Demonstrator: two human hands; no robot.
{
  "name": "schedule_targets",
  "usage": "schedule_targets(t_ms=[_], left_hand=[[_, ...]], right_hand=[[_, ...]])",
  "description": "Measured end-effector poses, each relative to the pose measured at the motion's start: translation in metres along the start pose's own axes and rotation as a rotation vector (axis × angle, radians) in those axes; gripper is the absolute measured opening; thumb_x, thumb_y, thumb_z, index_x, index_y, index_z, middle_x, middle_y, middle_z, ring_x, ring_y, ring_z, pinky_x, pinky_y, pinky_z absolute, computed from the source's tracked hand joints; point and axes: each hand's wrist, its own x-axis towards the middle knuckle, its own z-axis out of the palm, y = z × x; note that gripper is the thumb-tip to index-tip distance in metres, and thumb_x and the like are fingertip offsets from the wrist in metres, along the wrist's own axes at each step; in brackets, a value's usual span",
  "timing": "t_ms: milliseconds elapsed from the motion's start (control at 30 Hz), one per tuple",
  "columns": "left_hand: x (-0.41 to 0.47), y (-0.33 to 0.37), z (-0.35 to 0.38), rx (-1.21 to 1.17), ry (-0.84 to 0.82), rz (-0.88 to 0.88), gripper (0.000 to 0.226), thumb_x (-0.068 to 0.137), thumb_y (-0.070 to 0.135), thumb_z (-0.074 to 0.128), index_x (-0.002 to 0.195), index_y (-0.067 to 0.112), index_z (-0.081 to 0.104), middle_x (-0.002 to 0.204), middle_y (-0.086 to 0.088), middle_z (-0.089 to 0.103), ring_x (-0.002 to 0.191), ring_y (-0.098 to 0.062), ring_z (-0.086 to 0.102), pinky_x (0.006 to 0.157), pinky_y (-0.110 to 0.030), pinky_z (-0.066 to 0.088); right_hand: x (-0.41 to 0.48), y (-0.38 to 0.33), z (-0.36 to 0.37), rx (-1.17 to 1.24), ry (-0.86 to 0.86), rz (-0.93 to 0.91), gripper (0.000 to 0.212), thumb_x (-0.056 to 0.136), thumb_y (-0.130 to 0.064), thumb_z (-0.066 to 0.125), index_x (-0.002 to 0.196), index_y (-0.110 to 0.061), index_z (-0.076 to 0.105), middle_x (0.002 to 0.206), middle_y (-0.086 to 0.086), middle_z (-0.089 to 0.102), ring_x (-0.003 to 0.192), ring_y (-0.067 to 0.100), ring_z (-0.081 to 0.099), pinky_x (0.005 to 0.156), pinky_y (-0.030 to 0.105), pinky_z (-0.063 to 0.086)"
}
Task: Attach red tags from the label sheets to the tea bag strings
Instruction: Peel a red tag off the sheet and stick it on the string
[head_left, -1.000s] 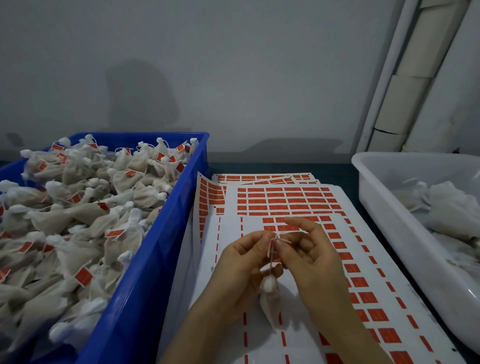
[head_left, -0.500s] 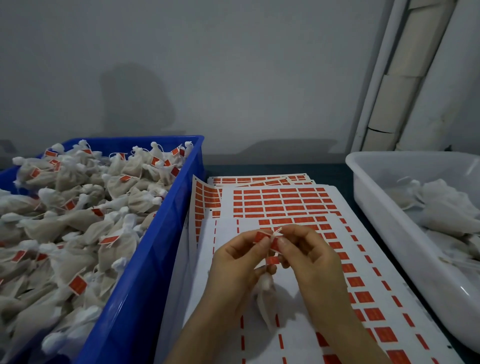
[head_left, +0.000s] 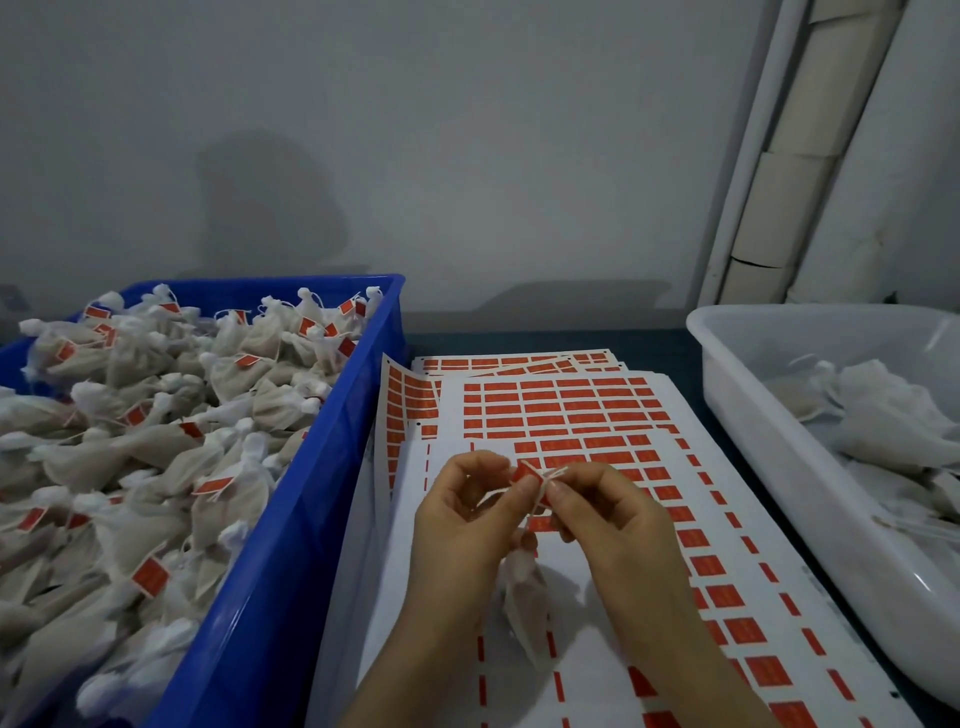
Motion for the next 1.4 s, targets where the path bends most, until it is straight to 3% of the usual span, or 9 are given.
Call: schedule_targets(t_ms=[200,300,400,567,767,933,1067,1167,1400], left_hand=[[-0.0024,-0.0016,-0.0013,0.129,0.012,0.153,0.022,0.067,0.039,0.067,0.085,0.027,0.069,0.084,0.013,0.072,0.08,-0.01,0.069,0.06,-0.016,0.054],[-0.0043,-0.0015,-0.0009,0.14,-0.014,0.154,0.019,0.067,0.039,0.065,0.084,0.033,0.071,0.083,0.017,0.072,0.081,-0.006,0.069,0.063,-0.015,0.055],[-0.0058,0.0003,-0.001,0.144,-0.038,0.171,0.015,0.067,0.034,0.066,0.081,0.039,0.07,0.081,0.021,0.072,0.079,-0.002,0.068,0.061,-0.011,0.052],[-0.0068,0.003,-0.0008,0.152,-0.053,0.191,0.019,0.069,0.029,0.067,0.067,0.048,0.071,0.08,0.023,0.071,0.08,0.0,0.068,0.06,-0.007,0.049],[-0.0043,-0.0007,-0.0013,0.171,-0.051,0.148,0.018,0.078,0.019,0.068,0.079,0.037,0.072,0.082,0.015,0.073,0.08,-0.004,0.068,0.062,-0.012,0.053],[-0.0027,0.0011,-0.002,0.082,-0.023,0.035,0.014,0.067,0.036,0.066,0.077,0.04,0.075,0.084,0.015,0.073,0.079,-0.006,0.068,0.06,-0.014,0.053],[-0.0022,0.0018,-0.0018,0.033,-0.034,-0.051,0.018,0.066,0.038,0.066,0.081,0.046,0.073,0.089,0.017,0.073,0.086,-0.003,0.068,0.063,-0.016,0.054],[-0.0022,0.0008,-0.0023,0.008,-0.056,-0.096,0.019,0.068,0.038,0.066,0.084,0.045,0.073,0.092,0.016,0.073,0.089,-0.004,0.068,0.072,-0.021,0.054],[-0.002,0.0008,-0.0017,-0.045,-0.067,-0.145,0.018,0.067,0.038,0.066,0.083,0.042,0.074,0.09,0.013,0.074,0.086,-0.005,0.069,0.073,-0.024,0.054]], right_hand=[[-0.0008,-0.0013,0.0009,-0.009,0.006,-0.031,0.011,0.084,-0.02,0.061,0.08,-0.03,0.06,0.077,-0.031,0.065,0.08,-0.009,0.061,0.059,0.001,0.043],[-0.0015,-0.0038,0.0012,-0.025,0.038,-0.04,0.002,0.08,-0.03,0.06,0.08,-0.032,0.059,0.078,-0.034,0.063,0.081,-0.013,0.06,0.058,-0.001,0.042],[-0.0024,-0.0037,0.0006,-0.094,0.093,-0.082,0.009,0.071,-0.042,0.057,0.078,-0.037,0.059,0.077,-0.031,0.062,0.083,-0.013,0.058,0.059,-0.001,0.041],[-0.0028,-0.0028,0.0016,-0.18,0.083,-0.12,0.008,0.073,-0.041,0.054,0.08,-0.045,0.055,0.078,-0.04,0.058,0.089,-0.02,0.052,0.063,-0.005,0.038],[-0.0044,-0.0013,0.0056,-0.182,0.029,-0.139,0.026,0.079,-0.038,0.055,0.099,-0.053,0.051,0.097,-0.047,0.051,0.101,-0.021,0.048,0.07,-0.004,0.039],[-0.0008,0.0004,0.0026,-0.054,0.057,-0.03,0.018,0.075,-0.033,0.061,0.092,-0.037,0.055,0.086,-0.041,0.059,0.086,-0.018,0.057,0.058,-0.001,0.041],[-0.0013,0.0005,0.0016,-0.116,0.069,-0.014,0.014,0.069,-0.044,0.057,0.081,-0.036,0.059,0.081,-0.037,0.061,0.081,-0.015,0.058,0.057,-0.002,0.041],[-0.0009,0.0011,0.0001,-0.115,0.061,-0.019,0.006,0.077,-0.034,0.062,0.082,-0.035,0.06,0.08,-0.033,0.063,0.079,-0.011,0.061,0.058,0.0,0.043],[0.0011,-0.0025,0.0011,-0.024,0.111,0.021,0.029,0.069,-0.037,0.064,0.095,-0.038,0.054,0.081,-0.034,0.063,0.074,-0.008,0.064,0.054,0.004,0.045]])
